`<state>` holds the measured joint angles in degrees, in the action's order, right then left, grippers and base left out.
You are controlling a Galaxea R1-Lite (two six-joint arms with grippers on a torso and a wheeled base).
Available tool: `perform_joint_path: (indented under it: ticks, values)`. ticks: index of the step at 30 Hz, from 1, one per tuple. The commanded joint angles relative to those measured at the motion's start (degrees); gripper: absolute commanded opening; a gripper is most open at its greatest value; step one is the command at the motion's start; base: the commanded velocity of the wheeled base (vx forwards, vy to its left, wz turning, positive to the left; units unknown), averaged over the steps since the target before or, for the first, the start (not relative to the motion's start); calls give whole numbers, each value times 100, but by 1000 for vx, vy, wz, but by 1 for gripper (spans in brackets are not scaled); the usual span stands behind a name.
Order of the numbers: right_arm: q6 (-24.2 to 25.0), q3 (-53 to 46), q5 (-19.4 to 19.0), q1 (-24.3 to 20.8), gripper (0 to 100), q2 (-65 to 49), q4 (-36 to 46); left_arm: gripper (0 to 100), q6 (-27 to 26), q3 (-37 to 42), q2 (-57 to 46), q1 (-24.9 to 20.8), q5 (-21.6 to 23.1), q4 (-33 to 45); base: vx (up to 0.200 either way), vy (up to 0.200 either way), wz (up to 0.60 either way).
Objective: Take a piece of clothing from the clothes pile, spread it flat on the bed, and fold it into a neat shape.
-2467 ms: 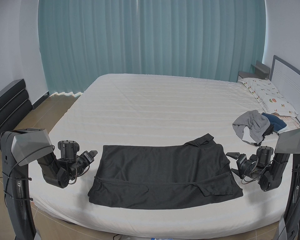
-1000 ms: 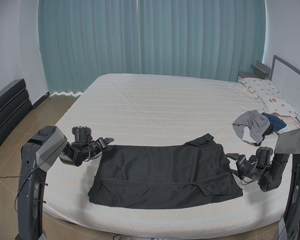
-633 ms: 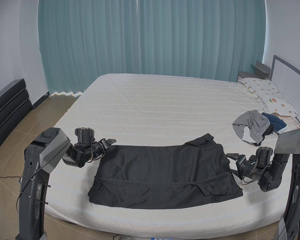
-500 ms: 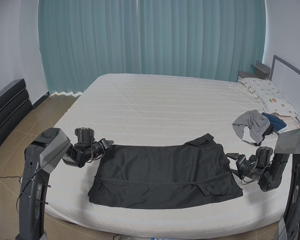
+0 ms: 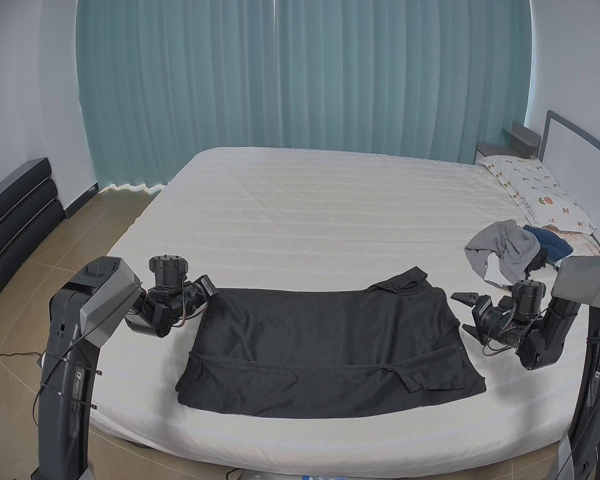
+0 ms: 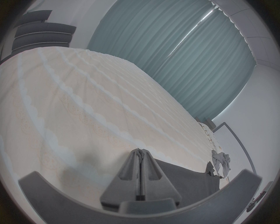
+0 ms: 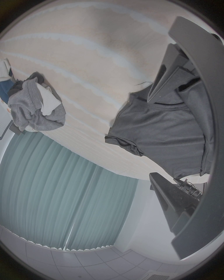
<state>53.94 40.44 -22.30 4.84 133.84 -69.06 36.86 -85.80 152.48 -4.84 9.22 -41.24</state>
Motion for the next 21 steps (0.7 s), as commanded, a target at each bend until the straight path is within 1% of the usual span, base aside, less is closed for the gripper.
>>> perform_joint_path:
  ticks: [1, 2, 3, 4, 6, 9, 10, 12, 13, 18, 19, 20, 21]
  values:
    - [-279, 1309, 138, -88, 100, 28, 1255, 0, 14, 107, -52, -8, -8, 2, 0, 0, 0]
    - [-464, 1775, 402, -150, 100, 186, 1615, 0, 14, 142, -52, -8, -8, -7, 0, 0, 0]
    - [-490, 1863, 472, -159, 100, 230, 1659, 0, 14, 151, -52, -8, -8, -7, 0, 0, 0]
    - [-639, 2285, 771, -220, 100, 476, 1861, 0, 14, 186, -60, -8, -8, -7, 0, 0, 0]
    - [-833, 2750, 955, -299, 100, 801, 2037, 0, 14, 213, -60, -8, -8, -16, 0, 0, 0]
    - [-1158, 3234, 999, -335, 100, 1092, 2503, 0, 75, 213, -60, -8, -16, -16, 0, 0, 0]
    - [-1193, 3357, 1008, -352, 100, 1144, 2608, 0, 119, 213, -60, -8, -16, -16, 0, 0, 0]
    - [-1193, 3357, 1008, -352, 100, 1144, 2608, 0, 119, 213, -60, -8, -16, -16, 0, 0, 0]
    - [-1246, 3910, 1008, -387, 100, 1390, 3048, 0, 233, 213, -78, -8, -16, -16, 0, 0, 0]
    - [-1237, 4710, 1008, -466, 100, 1672, 3707, 0, 233, 283, -78, 1, -16, -24, 0, 0, 0]
    - [-1228, 5150, 1017, -493, 100, 1821, 3944, 0, 233, 309, -78, -8, -16, -24, 0, 0, 0]
    - [-1228, 5150, 1017, -493, 100, 1821, 3944, 0, 233, 309, -78, -8, -16, -24, 0, 0, 0]
    - [-1228, 5422, 1017, -484, 100, 1918, 4102, 0, 233, 318, -78, -8, -16, -33, 0, 0, 0]
